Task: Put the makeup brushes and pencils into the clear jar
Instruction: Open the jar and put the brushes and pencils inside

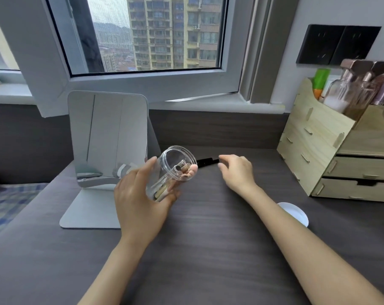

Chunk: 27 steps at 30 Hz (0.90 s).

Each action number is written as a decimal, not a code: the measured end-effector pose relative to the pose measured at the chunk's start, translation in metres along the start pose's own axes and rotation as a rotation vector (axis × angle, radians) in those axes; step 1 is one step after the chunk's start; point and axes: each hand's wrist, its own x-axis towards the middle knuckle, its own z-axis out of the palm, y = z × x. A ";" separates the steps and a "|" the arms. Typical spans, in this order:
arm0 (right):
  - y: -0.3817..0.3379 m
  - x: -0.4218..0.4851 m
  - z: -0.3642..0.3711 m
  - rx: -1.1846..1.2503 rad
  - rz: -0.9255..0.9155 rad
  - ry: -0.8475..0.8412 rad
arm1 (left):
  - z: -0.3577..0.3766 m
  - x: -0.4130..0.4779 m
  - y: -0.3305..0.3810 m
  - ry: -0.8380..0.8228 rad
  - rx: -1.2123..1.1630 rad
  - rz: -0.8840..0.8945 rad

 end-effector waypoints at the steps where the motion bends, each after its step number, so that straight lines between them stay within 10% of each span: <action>1: 0.000 0.009 0.006 -0.039 -0.015 -0.023 | 0.000 0.000 0.000 0.004 -0.009 -0.017; 16: 0.024 0.011 0.003 0.147 -0.104 -0.219 | 0.001 0.000 0.000 0.047 -0.051 -0.048; 27: 0.005 -0.072 -0.112 0.703 -0.165 -0.002 | 0.005 -0.004 0.000 -0.007 0.032 0.080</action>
